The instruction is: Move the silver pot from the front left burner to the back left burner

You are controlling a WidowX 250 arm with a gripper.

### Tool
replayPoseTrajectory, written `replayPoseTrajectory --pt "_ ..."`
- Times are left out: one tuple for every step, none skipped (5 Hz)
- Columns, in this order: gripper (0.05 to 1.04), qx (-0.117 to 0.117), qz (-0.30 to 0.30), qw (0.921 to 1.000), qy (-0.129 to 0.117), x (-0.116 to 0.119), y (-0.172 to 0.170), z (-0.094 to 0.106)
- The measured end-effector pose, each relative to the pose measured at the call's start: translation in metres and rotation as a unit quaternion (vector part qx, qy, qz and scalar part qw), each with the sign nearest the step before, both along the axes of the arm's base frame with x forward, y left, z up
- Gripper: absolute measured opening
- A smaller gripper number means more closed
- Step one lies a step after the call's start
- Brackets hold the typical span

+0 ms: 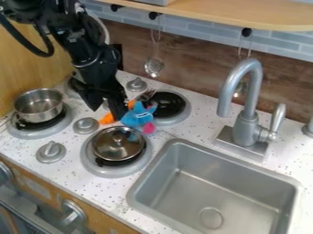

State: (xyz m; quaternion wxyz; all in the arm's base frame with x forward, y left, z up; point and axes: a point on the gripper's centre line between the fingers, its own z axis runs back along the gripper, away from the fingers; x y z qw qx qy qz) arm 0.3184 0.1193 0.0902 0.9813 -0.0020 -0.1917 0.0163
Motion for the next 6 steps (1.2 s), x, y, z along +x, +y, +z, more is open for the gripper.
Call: replayPoseTrajectory --pt "1.000 -0.005 -0.001 0.9999 0.014 -0.001 -0.001 -0.011" --pt "1.000 0.024 0.019 0.9995 -0.012 0.018 0.026 -0.020" --pt "1.000 0.068 0.041 0.9968 -0.007 0.025 0.073 -0.021" --pt "1.000 0.100 0.064 0.9928 -0.014 0.023 0.120 -0.018" --pt "1.000 0.127 0.097 0.9871 -0.007 0.013 0.166 -0.010" --pt "1.000 0.128 0.124 0.9839 0.004 0.002 0.191 -0.008"
